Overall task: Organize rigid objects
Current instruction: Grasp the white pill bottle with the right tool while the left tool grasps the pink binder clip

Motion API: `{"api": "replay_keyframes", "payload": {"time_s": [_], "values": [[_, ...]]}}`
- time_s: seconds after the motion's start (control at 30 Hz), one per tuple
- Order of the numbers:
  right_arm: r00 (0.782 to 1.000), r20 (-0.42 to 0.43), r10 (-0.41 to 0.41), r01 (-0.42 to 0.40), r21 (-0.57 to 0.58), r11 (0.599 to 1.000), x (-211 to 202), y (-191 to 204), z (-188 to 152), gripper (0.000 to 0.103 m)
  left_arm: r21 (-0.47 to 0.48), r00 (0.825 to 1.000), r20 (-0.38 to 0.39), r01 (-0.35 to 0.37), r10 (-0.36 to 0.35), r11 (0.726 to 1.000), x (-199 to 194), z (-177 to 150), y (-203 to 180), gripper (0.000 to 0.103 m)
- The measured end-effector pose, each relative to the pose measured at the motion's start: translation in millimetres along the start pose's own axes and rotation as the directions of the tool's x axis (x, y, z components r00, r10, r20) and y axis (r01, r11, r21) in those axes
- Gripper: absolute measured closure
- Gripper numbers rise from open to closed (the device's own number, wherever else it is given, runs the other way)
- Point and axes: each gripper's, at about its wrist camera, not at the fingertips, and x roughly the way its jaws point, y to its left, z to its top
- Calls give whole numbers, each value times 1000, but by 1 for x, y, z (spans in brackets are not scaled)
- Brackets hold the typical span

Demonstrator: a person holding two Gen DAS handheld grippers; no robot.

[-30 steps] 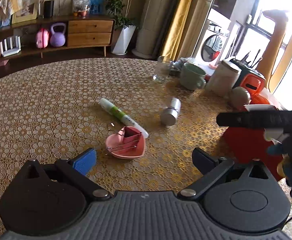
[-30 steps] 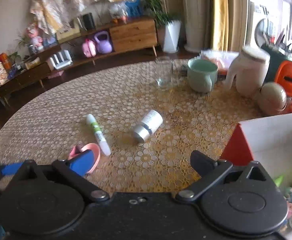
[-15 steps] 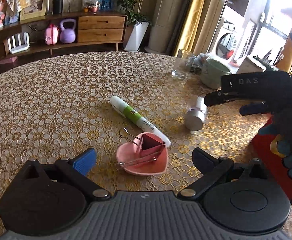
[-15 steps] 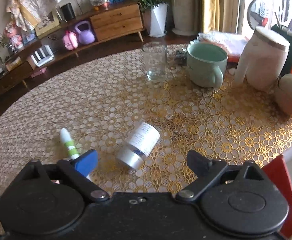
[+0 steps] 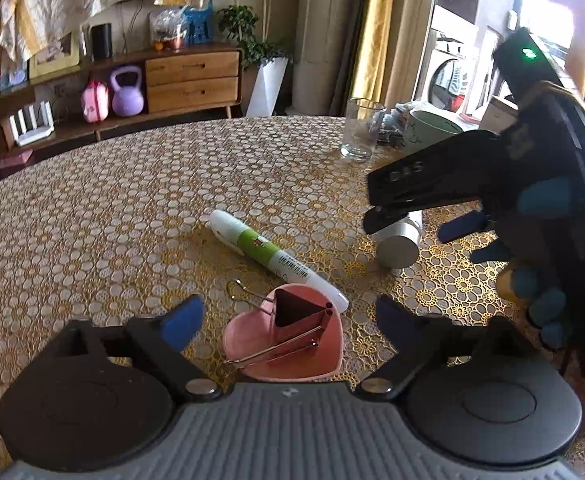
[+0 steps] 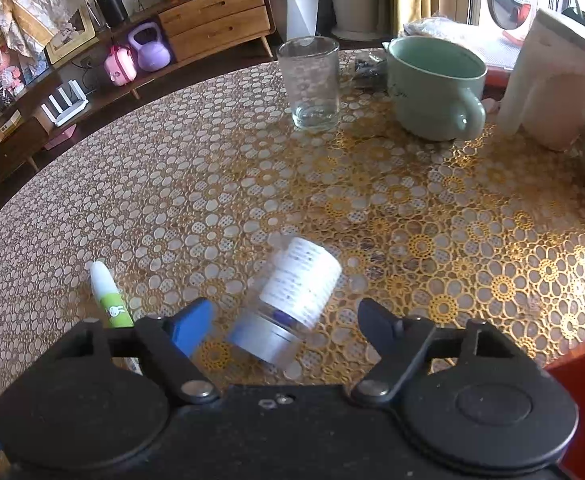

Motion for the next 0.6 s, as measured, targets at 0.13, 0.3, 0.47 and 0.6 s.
{"api": "replay_keyframes", "payload": {"time_s": [0.13, 0.3, 0.47, 0.6], "values": [[1000, -5, -3, 3, 10, 1000, 4, 1, 0, 32, 7, 1000, 4, -22, 22, 1000, 2, -3, -1, 30], [1000, -5, -9, 10, 23, 1000, 8, 0, -2, 47, -14, 1000, -9, -18, 18, 1000, 5, -5, 2, 50], [1000, -1, 4, -4, 29, 1000, 3, 0, -3, 60, -12, 1000, 2, 4, -4, 1000, 3, -5, 1, 66], [1000, 6, 3, -3, 16, 1000, -6, -2, -4, 62, -5, 1000, 4, 18, -18, 1000, 2, -4, -2, 71]]}}
